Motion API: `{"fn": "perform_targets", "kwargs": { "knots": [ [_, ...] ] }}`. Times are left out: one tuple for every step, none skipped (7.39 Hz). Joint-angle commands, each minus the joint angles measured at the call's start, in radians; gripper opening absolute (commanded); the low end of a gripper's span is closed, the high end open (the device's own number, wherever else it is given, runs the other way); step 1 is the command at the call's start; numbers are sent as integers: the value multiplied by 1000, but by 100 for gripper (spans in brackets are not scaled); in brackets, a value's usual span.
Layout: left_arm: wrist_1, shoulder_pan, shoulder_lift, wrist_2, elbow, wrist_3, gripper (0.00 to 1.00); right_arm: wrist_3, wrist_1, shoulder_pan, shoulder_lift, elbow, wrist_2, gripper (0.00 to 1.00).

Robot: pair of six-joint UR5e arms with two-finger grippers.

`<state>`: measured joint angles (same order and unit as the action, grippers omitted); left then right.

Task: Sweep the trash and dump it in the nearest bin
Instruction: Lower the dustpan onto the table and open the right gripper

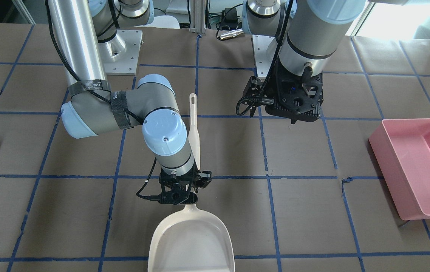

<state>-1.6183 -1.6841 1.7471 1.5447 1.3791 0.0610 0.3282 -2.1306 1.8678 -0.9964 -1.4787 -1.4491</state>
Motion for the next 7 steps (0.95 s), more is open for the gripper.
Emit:
{"fn": "perform_targets", "kwargs": {
  "knots": [
    [0,1,-1,2,0,0,100,-11,0,4,-1,0,4,11],
    [0,1,0,2,0,0,100,-18,-12,16,1,0,1,11],
    [0,1,-1,2,0,-1,100,-23,-20,19,2,-2,-2,11],
    [0,0,-1,0,0,0,100,-23,-22,19,7,0,-2,24],
    [0,1,0,0,0,0,100,-35,-32,17,9,-2,-1,91],
    [0,1,0,0,0,0,100,-38,-40,14,9,1,-2,100],
    [0,1,0,2,0,0,100,-38,-41,14,7,4,3,100]
  ]
}}
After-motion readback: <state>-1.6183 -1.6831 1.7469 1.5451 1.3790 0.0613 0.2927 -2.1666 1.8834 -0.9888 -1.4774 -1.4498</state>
